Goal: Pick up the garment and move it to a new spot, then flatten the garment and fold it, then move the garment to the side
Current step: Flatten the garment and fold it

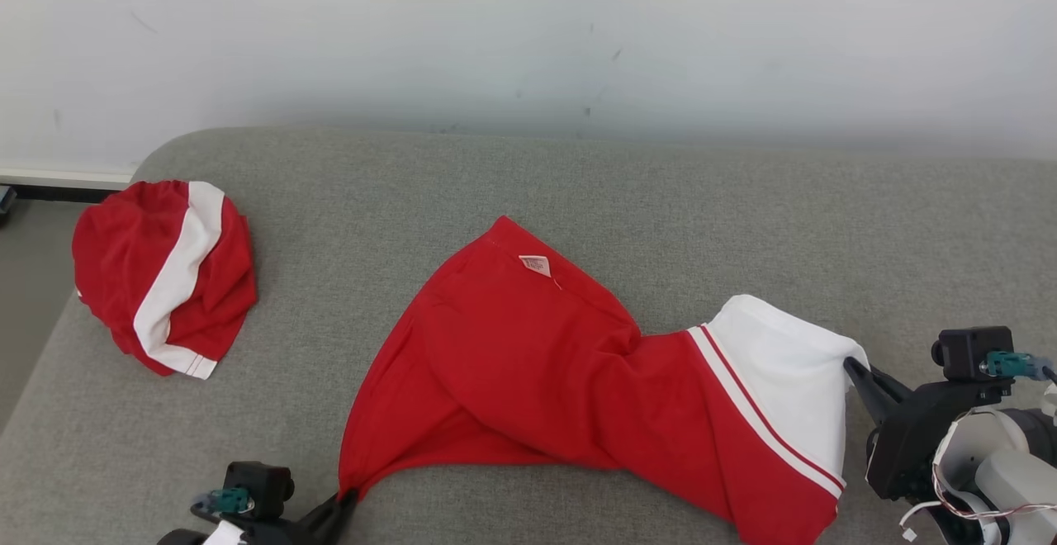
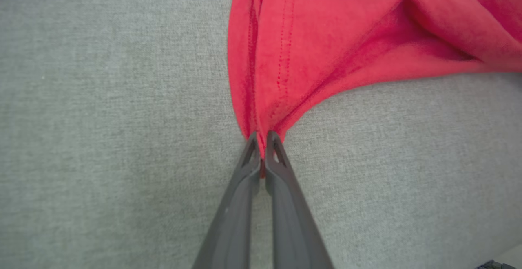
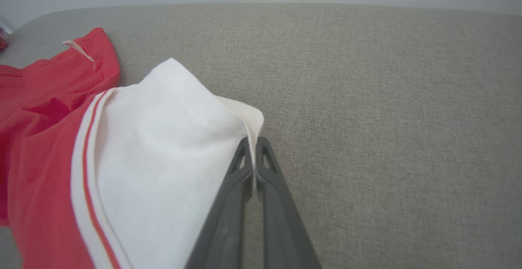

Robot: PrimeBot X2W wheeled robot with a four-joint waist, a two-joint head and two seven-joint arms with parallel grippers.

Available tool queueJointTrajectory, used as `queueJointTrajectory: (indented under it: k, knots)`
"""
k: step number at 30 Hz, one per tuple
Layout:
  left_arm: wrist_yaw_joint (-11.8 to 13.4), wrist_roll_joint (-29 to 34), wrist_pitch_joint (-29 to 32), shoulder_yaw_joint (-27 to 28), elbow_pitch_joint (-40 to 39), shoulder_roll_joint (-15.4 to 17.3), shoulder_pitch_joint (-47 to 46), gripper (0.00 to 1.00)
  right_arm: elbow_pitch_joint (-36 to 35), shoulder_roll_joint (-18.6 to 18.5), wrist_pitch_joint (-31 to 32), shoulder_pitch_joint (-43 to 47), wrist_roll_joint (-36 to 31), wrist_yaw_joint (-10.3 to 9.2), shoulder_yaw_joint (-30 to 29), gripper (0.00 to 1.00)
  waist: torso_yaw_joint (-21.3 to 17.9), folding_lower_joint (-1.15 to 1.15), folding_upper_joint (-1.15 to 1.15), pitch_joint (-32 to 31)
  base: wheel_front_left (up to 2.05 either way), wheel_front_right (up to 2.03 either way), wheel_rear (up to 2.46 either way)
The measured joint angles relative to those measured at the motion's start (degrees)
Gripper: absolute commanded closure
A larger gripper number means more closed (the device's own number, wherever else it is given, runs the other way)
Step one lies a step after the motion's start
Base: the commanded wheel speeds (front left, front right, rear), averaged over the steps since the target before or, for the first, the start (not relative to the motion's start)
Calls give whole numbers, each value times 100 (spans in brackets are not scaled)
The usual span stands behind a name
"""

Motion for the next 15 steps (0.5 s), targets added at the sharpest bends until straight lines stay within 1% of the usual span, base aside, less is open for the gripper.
queueJointTrajectory:
  k: [3,4,5,6,7,15]
  knots:
    - [11,-7,74,13,-168,52,2,100,71,5,4,-3,0,21,2,100,-16,0,0,9,0,0,0]
    - [70,-11,71,45,-236,76,10,100,81,10,7,-8,-1,21,16,100,-24,0,0,11,0,0,0]
    - [134,-13,68,64,-291,98,13,63,90,20,5,-14,-5,21,23,100,-37,0,0,14,0,0,0]
    - [171,-5,70,64,-355,133,13,34,90,27,5,-14,-9,21,23,100,-47,0,0,16,0,0,0]
    - [230,-5,70,84,-430,163,13,0,100,30,5,-14,-9,22,23,100,-54,0,0,18,0,0,0]
    - [527,-4,-45,331,-1385,470,7,0,168,47,-11,-14,-8,73,21,100,-112,1,1,6,0,0,0]
